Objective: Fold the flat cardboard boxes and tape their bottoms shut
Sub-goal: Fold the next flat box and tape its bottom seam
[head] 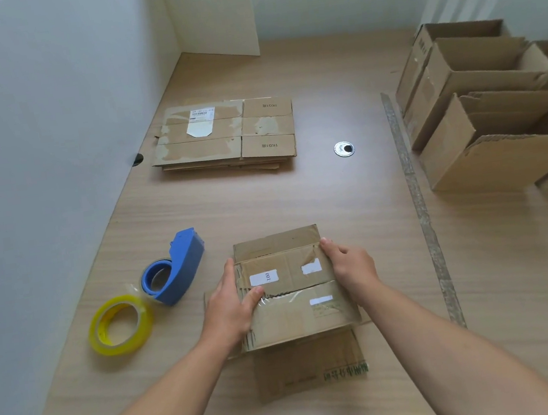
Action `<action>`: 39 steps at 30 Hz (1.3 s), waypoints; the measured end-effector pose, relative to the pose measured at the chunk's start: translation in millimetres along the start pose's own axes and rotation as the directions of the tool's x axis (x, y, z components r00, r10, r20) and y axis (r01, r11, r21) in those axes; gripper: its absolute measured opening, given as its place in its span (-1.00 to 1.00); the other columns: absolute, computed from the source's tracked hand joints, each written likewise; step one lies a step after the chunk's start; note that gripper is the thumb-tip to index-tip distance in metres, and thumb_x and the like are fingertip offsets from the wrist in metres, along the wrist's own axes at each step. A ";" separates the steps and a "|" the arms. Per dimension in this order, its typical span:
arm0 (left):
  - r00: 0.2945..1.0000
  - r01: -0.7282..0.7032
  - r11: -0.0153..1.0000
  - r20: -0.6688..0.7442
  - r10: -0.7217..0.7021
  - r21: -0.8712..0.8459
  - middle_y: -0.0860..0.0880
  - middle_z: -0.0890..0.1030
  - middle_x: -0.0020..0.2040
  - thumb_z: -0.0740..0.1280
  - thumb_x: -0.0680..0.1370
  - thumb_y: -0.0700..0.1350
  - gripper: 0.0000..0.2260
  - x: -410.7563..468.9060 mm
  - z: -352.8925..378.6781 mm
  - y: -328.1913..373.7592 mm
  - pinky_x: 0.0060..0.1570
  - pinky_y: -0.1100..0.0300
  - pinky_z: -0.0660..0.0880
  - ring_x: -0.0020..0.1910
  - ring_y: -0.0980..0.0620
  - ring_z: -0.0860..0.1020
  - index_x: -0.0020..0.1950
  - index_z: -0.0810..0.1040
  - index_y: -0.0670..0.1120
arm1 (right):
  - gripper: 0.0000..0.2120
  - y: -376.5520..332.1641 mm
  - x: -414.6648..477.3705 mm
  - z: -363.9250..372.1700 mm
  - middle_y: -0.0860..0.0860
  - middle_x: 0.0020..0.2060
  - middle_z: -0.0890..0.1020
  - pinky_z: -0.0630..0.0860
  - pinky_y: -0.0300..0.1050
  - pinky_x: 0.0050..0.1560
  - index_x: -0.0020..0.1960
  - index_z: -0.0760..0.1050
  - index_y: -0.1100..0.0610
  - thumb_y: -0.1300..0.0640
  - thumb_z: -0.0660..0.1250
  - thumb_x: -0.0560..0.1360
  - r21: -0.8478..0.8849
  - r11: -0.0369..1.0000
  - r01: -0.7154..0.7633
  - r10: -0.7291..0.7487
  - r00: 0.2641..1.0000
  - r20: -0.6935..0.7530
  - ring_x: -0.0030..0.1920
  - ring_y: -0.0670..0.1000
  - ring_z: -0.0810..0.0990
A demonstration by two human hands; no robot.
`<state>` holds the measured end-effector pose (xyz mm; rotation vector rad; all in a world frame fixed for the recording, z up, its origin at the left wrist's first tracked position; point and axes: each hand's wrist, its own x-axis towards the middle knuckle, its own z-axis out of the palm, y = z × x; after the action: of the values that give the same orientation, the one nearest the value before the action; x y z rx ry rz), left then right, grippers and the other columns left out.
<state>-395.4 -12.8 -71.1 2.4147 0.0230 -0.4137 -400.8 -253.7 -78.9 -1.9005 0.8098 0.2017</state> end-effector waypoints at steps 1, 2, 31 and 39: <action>1.000 0.002 1.000 0.003 -0.002 0.001 -0.05 0.34 0.53 0.36 0.58 0.09 -0.25 0.0 0.1 -0.1 0.37 0.13 0.25 0.49 -0.08 0.31 0.63 0.01 0.00 | -0.51 -0.8 -0.4 -0.2 -0.11 -0.35 0.64 0.41 -0.16 -0.27 -0.31 0.60 0.01 -0.30 0.21 0.56 -0.063 0.997 0.035 -0.036 0.999 -0.013 -0.17 0.00 0.61; 1.000 0.003 1.000 0.006 -0.003 0.003 -0.05 0.33 0.53 0.36 0.58 0.10 -0.25 -0.1 -0.2 -0.4 0.38 0.12 0.25 0.49 -0.08 0.31 0.63 0.01 0.00 | -0.49 -3.2 -1.7 -0.7 -0.07 -0.34 0.63 0.39 -0.13 -0.28 -0.29 0.59 0.05 -0.29 0.17 0.58 -0.133 0.989 0.070 -0.073 0.997 -0.020 -0.13 0.06 0.60; 0.995 0.086 0.867 0.002 -0.097 -0.491 0.10 0.42 0.46 0.34 0.61 -0.15 -0.44 -15.4 -0.1 -14.3 0.36 0.24 0.31 0.35 0.24 0.39 0.58 0.23 0.05 | -0.57 25.2 -51.2 -5.4 -0.11 0.41 0.47 0.41 -0.01 0.41 0.51 0.34 -0.09 0.07 0.24 0.65 0.241 0.969 0.058 -0.080 0.994 0.080 0.37 -0.08 0.45; 0.998 0.068 0.958 0.012 -0.067 -0.279 0.08 0.43 0.45 0.38 0.57 0.03 -0.39 -44.2 2.5 -35.8 0.41 0.08 0.34 0.43 0.04 0.40 0.57 0.26 0.02 | -0.45 59.6 -79.3 -16.8 -0.29 0.42 0.36 0.32 -0.45 0.27 0.58 0.16 -0.05 0.10 0.27 0.64 0.258 0.960 0.109 -0.187 0.935 0.303 0.32 -0.42 0.35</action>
<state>-442.5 17.3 -82.0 2.1390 0.1532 -0.4149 -501.2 -248.2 -77.9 -1.6369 0.4425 0.3012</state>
